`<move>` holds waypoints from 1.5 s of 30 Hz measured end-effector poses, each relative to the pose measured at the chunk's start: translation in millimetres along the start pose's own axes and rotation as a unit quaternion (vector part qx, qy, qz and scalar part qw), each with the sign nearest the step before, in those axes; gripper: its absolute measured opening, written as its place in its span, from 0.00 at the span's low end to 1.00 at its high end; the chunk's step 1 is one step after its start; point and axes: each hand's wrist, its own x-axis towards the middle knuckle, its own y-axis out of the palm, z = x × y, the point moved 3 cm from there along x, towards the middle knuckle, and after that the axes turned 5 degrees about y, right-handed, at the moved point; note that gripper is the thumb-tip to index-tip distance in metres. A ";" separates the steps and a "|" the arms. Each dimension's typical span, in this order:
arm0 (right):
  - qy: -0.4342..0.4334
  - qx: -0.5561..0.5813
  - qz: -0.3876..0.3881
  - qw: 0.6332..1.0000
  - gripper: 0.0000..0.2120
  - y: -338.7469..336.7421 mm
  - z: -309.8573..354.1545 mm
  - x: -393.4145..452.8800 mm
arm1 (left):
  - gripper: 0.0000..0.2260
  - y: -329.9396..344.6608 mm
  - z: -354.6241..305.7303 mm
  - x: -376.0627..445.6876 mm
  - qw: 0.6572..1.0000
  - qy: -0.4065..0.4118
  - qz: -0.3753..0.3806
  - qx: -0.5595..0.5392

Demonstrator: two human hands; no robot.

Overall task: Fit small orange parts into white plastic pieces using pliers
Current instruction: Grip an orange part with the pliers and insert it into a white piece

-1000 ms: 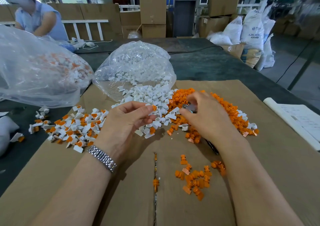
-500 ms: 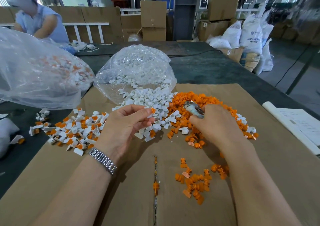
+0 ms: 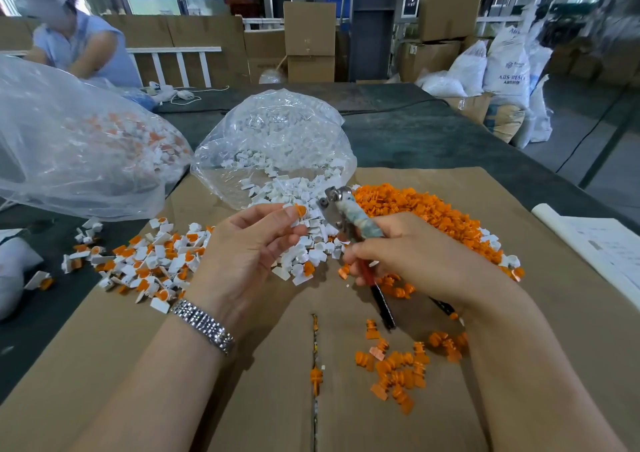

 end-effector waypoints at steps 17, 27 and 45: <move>-0.036 -0.145 -0.011 0.989 0.13 18.7 11.9 -6.1 | 0.07 2.3 -2.0 -2.3 0.999 0.028 -0.024 0.017; -0.046 -0.180 -0.046 0.982 0.25 26.1 10.6 -2.5 | 0.08 1.3 2.9 -1.6 0.999 0.019 -0.035 0.034; -0.008 -0.093 -0.099 0.991 0.29 -4.7 -0.5 2.6 | 0.11 -9.3 6.1 3.4 0.993 0.034 -0.041 0.109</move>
